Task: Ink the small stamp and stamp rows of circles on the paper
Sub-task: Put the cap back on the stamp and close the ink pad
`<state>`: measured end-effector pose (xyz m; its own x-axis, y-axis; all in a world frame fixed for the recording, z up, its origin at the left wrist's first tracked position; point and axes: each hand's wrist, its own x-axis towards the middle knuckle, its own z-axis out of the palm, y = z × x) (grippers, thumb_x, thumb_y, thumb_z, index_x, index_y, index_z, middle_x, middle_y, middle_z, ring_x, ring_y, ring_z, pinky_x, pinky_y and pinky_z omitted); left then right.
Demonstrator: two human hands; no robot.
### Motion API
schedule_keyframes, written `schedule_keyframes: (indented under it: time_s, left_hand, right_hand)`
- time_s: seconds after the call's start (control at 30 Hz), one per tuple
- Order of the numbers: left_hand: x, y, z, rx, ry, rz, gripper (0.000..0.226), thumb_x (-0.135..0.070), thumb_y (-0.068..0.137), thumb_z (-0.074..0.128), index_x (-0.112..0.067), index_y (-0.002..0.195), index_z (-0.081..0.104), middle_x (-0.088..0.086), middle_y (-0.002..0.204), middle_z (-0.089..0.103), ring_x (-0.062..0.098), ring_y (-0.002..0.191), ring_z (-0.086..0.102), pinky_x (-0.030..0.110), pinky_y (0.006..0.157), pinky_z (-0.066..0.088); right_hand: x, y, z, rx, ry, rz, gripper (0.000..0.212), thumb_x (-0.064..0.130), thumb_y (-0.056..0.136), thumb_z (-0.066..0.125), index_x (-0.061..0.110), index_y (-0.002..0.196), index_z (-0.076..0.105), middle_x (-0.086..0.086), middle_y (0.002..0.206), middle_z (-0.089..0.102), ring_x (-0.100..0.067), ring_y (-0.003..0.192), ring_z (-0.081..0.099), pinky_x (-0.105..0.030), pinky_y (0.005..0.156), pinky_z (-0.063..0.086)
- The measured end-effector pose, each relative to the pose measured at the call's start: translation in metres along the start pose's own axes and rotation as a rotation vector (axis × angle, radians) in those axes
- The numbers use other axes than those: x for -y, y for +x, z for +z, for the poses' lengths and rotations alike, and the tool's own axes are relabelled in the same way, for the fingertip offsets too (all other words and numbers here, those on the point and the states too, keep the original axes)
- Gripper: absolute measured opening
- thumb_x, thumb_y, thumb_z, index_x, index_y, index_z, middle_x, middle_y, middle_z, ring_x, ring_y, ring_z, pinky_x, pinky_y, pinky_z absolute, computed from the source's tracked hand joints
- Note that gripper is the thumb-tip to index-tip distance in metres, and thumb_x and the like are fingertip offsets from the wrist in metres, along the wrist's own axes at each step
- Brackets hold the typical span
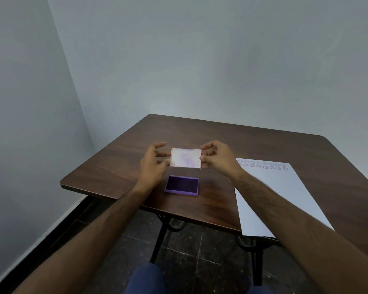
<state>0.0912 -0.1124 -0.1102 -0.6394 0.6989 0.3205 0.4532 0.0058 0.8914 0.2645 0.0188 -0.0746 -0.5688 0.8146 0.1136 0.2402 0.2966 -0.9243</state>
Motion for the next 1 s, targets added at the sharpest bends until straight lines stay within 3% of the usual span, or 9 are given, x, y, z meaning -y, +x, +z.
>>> schedule_keyframes:
  time_s: [0.2, 0.33, 0.6, 0.73, 0.83, 0.9, 1.0]
  left_hand:
    - [0.006, -0.003, -0.006, 0.012, 0.084, 0.093, 0.034, -0.002, 0.087, 0.07, -0.017, 0.117, 0.07, -0.003, 0.098, 0.073, 0.008, 0.091, 0.069, 0.028, 0.082, 0.059]
    - [0.009, -0.007, -0.009, 0.01, 0.181, 0.2, 0.026, -0.003, 0.089, 0.066, -0.02, 0.109, 0.07, -0.012, 0.092, 0.069, -0.001, 0.083, 0.068, 0.011, 0.072, 0.052]
    - [0.024, -0.022, -0.018, 0.101, 0.371, 0.347, 0.018, -0.013, 0.094, 0.063, -0.021, 0.109, 0.06, -0.006, 0.106, 0.067, 0.004, 0.09, 0.065, 0.019, 0.073, 0.057]
    - [0.023, -0.022, -0.017, 0.112, 0.359, 0.35, 0.014, -0.007, 0.095, 0.06, -0.017, 0.104, 0.061, -0.004, 0.096, 0.07, -0.007, 0.081, 0.062, 0.045, 0.1, 0.053]
    - [0.024, -0.022, -0.016, 0.109, 0.348, 0.365, 0.012, -0.005, 0.095, 0.06, -0.015, 0.102, 0.062, 0.0, 0.093, 0.071, -0.017, 0.082, 0.059, 0.056, 0.106, 0.045]
    - [0.024, -0.024, -0.018, 0.111, 0.348, 0.386, 0.012, -0.005, 0.095, 0.06, -0.016, 0.1, 0.062, -0.002, 0.092, 0.07, -0.02, 0.083, 0.058, 0.051, 0.105, 0.047]
    - [0.024, -0.027, -0.021, 0.152, 0.344, 0.438, 0.013, -0.004, 0.094, 0.06, -0.016, 0.094, 0.062, -0.009, 0.092, 0.067, -0.013, 0.086, 0.062, 0.033, 0.094, 0.054]
  right_hand:
    - [-0.006, -0.016, -0.001, 0.052, -0.052, -0.123, 0.03, -0.008, 0.088, 0.065, 0.004, 0.116, 0.066, -0.01, 0.099, 0.069, -0.021, 0.091, 0.072, -0.036, 0.075, 0.064]
    - [-0.012, -0.023, 0.001, 0.066, -0.164, -0.196, 0.019, -0.003, 0.089, 0.066, 0.004, 0.107, 0.07, -0.009, 0.102, 0.073, -0.019, 0.091, 0.072, -0.036, 0.079, 0.063]
    - [-0.02, -0.034, 0.003, 0.065, -0.366, -0.333, 0.014, 0.01, 0.091, 0.067, 0.02, 0.098, 0.07, 0.003, 0.103, 0.072, -0.007, 0.09, 0.065, -0.013, 0.07, 0.05]
    - [-0.021, -0.037, 0.004, 0.087, -0.406, -0.334, 0.013, 0.011, 0.092, 0.066, 0.022, 0.099, 0.069, 0.003, 0.104, 0.073, -0.006, 0.089, 0.066, -0.009, 0.066, 0.048]
    - [-0.022, -0.039, 0.003, 0.098, -0.424, -0.321, 0.014, 0.012, 0.093, 0.064, 0.022, 0.1, 0.07, 0.004, 0.102, 0.074, -0.007, 0.091, 0.067, -0.006, 0.062, 0.046]
    - [-0.022, -0.041, 0.003, 0.115, -0.425, -0.328, 0.016, 0.011, 0.094, 0.062, 0.023, 0.101, 0.071, 0.006, 0.1, 0.074, -0.006, 0.09, 0.067, -0.006, 0.061, 0.047]
    - [-0.022, -0.047, 0.001, 0.155, -0.428, -0.348, 0.017, 0.01, 0.093, 0.063, 0.022, 0.103, 0.071, 0.006, 0.103, 0.074, -0.006, 0.095, 0.068, -0.012, 0.072, 0.054]
